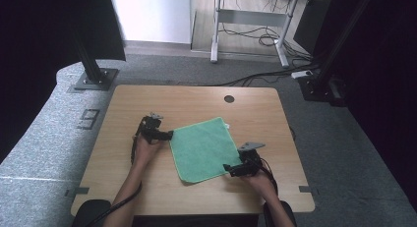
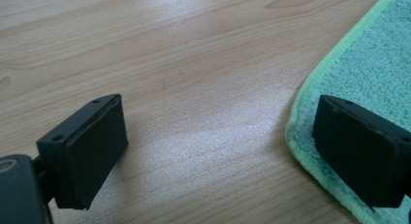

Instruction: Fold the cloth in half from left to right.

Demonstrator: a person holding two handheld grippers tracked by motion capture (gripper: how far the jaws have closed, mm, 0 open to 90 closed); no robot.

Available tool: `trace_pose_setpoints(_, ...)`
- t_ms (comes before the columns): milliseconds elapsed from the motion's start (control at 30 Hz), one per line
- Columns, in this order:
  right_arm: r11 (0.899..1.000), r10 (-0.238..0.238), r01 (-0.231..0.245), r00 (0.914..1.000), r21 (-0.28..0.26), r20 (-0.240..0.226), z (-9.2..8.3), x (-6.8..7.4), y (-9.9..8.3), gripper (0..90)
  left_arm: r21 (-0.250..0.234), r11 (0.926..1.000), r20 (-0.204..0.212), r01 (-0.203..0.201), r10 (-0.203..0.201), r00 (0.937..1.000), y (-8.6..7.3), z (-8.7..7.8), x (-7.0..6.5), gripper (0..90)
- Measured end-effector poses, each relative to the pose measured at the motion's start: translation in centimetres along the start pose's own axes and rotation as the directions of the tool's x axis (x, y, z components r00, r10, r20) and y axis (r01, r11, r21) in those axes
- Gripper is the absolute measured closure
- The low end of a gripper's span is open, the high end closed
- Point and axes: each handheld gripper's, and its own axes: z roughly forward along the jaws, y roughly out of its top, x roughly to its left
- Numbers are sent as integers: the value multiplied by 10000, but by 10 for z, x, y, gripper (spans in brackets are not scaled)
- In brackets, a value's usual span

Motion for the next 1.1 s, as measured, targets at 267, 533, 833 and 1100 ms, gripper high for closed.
trace_pose_setpoints(267,9974,-721,719,9922,-55,-1015,13,35,18,130,11,10000,18,-41,41,10000,0,0,0,58)
trace_pose_setpoints(533,9903,-1326,1381,9726,160,-1910,31,71,29,154,-3,10000,34,-62,62,10000,0,0,1,58)
trace_pose_setpoints(833,9772,-1939,2101,9403,291,-2796,47,104,38,250,-20,10000,51,-30,30,10000,0,1,1,58)
trace_pose_setpoints(1100,9513,-2733,3046,9043,472,-3281,57,129,45,492,3,10000,52,-34,34,10000,0,0,1,58)
